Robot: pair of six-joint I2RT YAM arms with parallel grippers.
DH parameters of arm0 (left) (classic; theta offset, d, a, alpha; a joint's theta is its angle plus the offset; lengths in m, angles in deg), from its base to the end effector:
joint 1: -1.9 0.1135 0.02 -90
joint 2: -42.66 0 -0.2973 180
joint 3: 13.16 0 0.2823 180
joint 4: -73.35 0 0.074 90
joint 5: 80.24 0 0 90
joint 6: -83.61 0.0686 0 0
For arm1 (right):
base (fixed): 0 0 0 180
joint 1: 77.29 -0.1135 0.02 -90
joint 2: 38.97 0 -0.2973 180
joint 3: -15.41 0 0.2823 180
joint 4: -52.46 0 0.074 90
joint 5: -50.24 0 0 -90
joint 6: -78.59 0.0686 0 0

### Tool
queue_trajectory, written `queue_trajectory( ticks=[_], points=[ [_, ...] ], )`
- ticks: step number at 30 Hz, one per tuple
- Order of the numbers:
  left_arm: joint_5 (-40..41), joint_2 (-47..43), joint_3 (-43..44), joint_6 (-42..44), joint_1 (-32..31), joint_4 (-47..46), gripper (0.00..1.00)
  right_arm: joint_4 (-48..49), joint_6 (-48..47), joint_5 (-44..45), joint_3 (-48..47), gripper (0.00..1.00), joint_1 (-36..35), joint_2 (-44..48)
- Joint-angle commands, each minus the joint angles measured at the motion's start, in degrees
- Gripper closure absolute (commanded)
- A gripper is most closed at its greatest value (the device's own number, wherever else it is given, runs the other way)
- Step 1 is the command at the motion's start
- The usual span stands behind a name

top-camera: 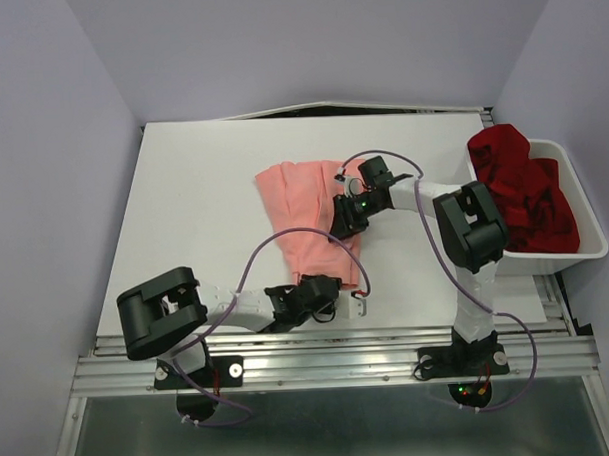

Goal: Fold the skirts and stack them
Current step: Fold the skirt

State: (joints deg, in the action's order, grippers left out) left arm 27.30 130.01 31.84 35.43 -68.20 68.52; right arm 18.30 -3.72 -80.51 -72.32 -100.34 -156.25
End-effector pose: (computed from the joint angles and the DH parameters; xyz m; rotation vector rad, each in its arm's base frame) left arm 0.1302 -0.2990 0.1354 1.7174 1.3607 0.0638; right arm 0.4036 0.2204 0.1256 -0.5872 2.6191 1.1232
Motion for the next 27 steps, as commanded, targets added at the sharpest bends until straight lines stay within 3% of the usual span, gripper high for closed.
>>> queue_trajectory(
  ticks=[1, 7, 11, 12, 18, 23, 27],
  points=[
    [0.65, 3.18, 0.05, -1.30, -0.12, 2.16, 0.58, -1.40, -3.02, 6.12, -0.21, 0.58, -0.24, -3.75],
    [2.68, 1.69, 0.93, -1.57, 0.32, 2.25, 0.71, -2.10, -3.11, 5.42, -0.74, 0.59, -0.24, -4.63],
    [0.66, -1.30, 2.77, -2.36, 0.41, 6.11, 0.91, -2.11, -3.55, 5.77, -0.91, 0.59, -0.24, -3.76],
    [-0.22, -2.87, 3.39, -3.06, 0.41, 8.99, 1.00, -2.19, -3.64, 5.68, -1.35, 0.59, -0.24, -2.79],
    [-7.69, -8.68, 7.78, -5.69, 0.15, 17.45, 1.00, -2.81, -3.81, 5.33, -6.17, 0.55, -0.24, 1.87],
    [-12.35, -11.59, 11.56, -9.04, -0.91, 26.50, 1.00, -2.72, -4.87, 6.47, -13.03, 0.37, 0.28, 5.39],
    [-17.27, -14.49, 13.76, -10.80, -1.52, 31.77, 1.00, -2.81, -6.45, 10.07, -20.50, 0.34, 0.81, 2.93]
  ],
)
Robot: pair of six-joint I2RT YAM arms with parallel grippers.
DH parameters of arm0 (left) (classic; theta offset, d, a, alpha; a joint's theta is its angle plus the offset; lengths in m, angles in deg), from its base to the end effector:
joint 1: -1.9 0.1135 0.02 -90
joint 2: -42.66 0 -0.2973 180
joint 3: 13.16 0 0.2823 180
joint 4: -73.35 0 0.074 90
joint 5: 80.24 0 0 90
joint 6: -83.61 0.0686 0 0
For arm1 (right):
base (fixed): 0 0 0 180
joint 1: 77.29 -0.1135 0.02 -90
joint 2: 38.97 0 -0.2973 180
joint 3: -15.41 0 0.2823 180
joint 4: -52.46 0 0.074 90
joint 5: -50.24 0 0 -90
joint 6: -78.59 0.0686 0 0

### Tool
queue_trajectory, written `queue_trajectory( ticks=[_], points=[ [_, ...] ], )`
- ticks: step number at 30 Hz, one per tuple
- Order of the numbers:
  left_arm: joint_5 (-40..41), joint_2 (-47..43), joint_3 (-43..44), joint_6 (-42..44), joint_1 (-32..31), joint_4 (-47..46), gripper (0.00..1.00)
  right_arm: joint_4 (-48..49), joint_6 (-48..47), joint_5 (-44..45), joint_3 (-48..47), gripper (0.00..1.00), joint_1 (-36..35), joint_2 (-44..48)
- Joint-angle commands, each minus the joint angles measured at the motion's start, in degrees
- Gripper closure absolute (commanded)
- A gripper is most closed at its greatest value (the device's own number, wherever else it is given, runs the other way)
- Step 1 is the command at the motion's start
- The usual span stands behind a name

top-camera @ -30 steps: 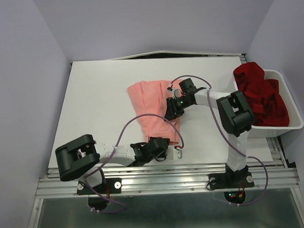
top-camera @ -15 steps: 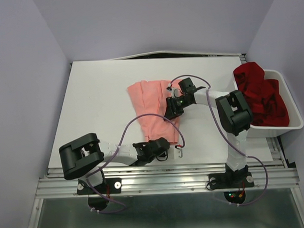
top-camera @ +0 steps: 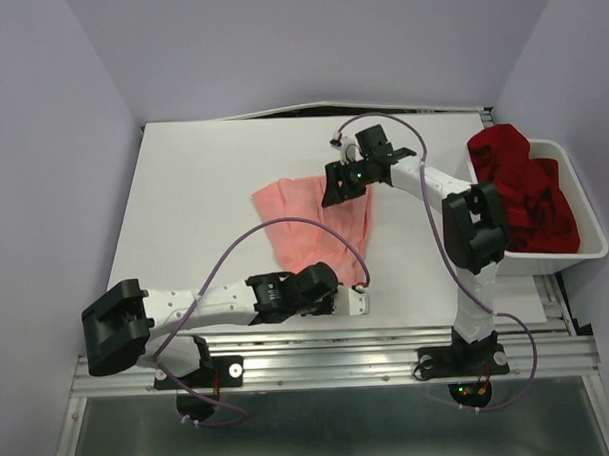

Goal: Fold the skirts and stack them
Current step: Fold the skirt

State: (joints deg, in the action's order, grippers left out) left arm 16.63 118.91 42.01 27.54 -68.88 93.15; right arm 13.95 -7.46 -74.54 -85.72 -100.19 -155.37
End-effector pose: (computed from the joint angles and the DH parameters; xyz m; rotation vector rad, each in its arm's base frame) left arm 0.1132 -0.2996 0.2077 1.7712 1.4454 -0.1999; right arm 0.4468 0.2312 0.2003 -0.6655 2.4287 0.9534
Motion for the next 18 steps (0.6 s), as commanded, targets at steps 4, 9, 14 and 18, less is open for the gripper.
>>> queue_trajectory(
  ticks=[4, 9, 14, 18],
  points=[
    [-12.05, -5.14, 5.36, -3.00, -0.85, 12.23, 1.00, -0.82, -7.63, 7.36, -14.83, 0.35, 0.66, -3.73],
    [-16.36, -7.78, 9.57, -1.68, -0.85, 17.16, 1.00, -4.17, -11.07, 3.50, -19.43, 0.37, 0.66, -10.95],
    [-21.28, -7.87, 16.59, -0.80, 0.90, 23.14, 1.00, -3.29, -12.21, 2.62, -17.67, 0.41, 0.66, -15.95],
    [-20.50, -4.45, 22.05, 0.25, 4.68, 26.40, 1.00, -3.82, -12.65, -0.99, -15.12, 0.47, 0.66, -16.58]
  ],
)
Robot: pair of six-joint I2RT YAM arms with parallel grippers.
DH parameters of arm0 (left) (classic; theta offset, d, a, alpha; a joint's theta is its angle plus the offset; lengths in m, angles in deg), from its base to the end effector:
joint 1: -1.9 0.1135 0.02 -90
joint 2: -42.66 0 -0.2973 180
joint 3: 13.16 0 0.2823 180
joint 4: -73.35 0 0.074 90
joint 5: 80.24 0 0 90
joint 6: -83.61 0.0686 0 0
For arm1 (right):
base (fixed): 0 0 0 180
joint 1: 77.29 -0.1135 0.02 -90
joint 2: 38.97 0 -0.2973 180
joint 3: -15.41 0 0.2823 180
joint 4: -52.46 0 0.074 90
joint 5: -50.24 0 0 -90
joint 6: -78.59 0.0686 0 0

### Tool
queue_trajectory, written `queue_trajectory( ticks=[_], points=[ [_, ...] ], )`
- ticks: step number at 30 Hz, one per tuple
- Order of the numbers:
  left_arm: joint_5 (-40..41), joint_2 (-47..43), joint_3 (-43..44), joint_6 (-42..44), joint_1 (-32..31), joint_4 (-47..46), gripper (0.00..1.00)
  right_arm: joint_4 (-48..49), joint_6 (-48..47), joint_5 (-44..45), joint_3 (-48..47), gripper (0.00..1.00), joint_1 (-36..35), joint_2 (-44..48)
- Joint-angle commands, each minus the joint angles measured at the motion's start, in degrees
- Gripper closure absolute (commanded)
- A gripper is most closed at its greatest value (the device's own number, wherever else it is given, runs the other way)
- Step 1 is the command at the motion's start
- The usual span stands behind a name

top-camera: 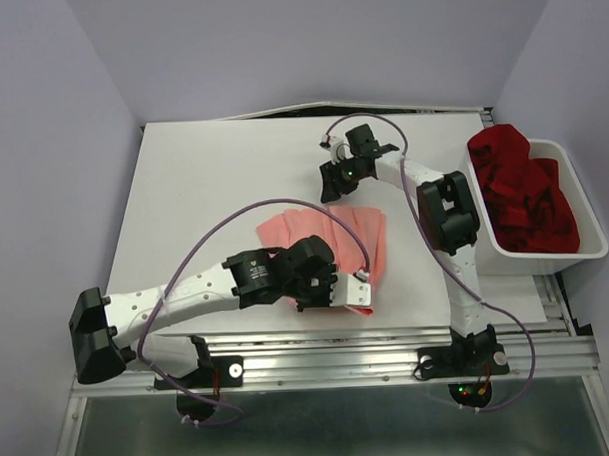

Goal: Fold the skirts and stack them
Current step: Fold the skirt

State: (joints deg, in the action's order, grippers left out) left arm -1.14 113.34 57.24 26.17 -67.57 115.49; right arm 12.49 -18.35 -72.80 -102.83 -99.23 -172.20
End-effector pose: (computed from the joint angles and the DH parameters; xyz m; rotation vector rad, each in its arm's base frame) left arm 0.0960 -0.2933 0.2973 1.8934 1.4049 -0.5419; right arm 0.5164 0.2483 0.1494 -0.8461 2.3515 0.8342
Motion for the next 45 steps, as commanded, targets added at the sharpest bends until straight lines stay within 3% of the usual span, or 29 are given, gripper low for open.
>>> queue_trajectory(
  ticks=[1, 6, 20, 34, 45],
  points=[
    [-2.73, 1.65, 7.69, 2.24, 4.68, 4.58, 1.00, -2.35, -2.11, -3.26, 2.52, 0.48, -0.30, 0.34],
    [0.34, 5.25, 11.91, 9.18, 13.03, 3.71, 1.00, -2.18, -3.08, -4.58, 5.68, 0.50, -0.30, 1.83],
    [3.86, 19.23, 22.99, 20.97, 24.81, -4.73, 1.00, -2.88, -2.99, -11.17, 7.89, 0.55, -0.30, 2.80],
    [8.08, 22.49, 17.73, 30.98, 25.70, -21.07, 1.00, -2.88, -2.99, -14.77, 8.85, 0.56, -0.30, 2.36],
    [8.08, 28.64, 16.58, 30.90, 27.63, -26.96, 1.00, -3.49, -2.90, -15.92, 8.06, 0.56, -0.30, 2.18]
  ],
)
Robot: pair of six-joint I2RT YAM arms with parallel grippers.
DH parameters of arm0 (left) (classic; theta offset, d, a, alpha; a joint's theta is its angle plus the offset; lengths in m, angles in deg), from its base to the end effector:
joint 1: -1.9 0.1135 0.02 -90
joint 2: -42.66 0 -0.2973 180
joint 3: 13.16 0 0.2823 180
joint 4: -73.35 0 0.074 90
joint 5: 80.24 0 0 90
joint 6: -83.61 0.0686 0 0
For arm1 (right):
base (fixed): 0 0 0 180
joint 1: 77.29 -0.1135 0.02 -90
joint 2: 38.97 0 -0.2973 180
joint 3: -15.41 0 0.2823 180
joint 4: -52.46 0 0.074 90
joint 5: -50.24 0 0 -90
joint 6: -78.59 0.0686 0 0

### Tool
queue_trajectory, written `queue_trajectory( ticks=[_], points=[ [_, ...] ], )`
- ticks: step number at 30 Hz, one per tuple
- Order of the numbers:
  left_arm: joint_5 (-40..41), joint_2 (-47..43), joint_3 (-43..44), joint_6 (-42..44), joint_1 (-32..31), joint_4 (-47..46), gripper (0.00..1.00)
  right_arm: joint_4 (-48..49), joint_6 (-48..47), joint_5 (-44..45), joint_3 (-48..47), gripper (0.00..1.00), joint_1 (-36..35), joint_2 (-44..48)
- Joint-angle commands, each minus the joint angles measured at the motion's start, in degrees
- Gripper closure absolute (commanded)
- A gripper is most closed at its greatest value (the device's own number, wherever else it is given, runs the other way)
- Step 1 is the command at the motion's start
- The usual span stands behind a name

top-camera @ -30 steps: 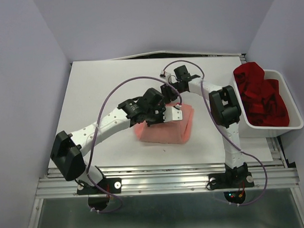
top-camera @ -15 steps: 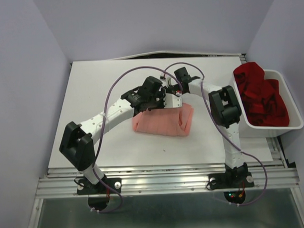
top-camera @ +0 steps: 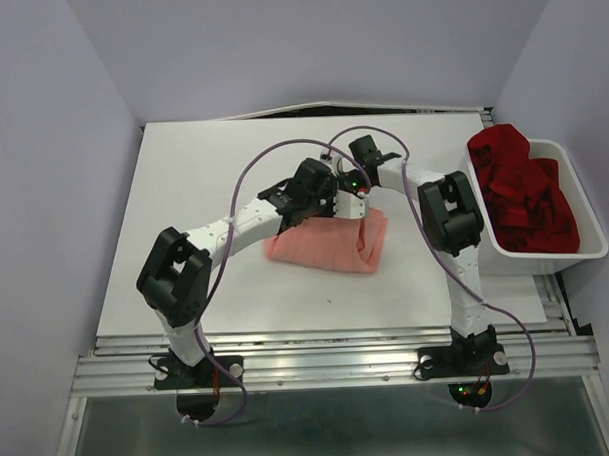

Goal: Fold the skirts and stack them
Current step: Fold the skirt

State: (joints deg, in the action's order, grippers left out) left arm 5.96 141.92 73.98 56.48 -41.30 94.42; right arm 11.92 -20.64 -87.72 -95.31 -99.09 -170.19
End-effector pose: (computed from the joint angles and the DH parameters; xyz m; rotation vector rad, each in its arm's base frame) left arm 0.3344 -0.3203 0.2697 1.7419 1.2626 0.1284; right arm 0.4810 0.2472 0.1333 -0.9433 2.3269 1.1734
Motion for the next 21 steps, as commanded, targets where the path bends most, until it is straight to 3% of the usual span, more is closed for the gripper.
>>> queue_trajectory(
  ticks=[1, 12, 17, 21],
  points=[
    [1.24, 0.23, -0.51, 0.32, 1.45, -7.72, 1.00, -3.02, -0.70, -1.16, 0.54, 0.56, -0.43, 0.17],
    [2.65, 2.16, -5.96, 0.06, 1.80, -18.72, 1.00, -3.46, 0.62, -1.52, -0.60, 0.57, -0.43, -0.62],
    [2.48, 1.20, -9.39, -0.29, 1.63, -22.42, 1.00, -3.46, 0.62, 3.56, -4.80, 0.58, -0.43, -0.27],
    [2.65, -1.17, -12.11, -0.03, 1.54, -23.38, 1.00, -4.59, 1.41, 5.08, -8.94, 0.64, -0.43, -0.61]
  ],
)
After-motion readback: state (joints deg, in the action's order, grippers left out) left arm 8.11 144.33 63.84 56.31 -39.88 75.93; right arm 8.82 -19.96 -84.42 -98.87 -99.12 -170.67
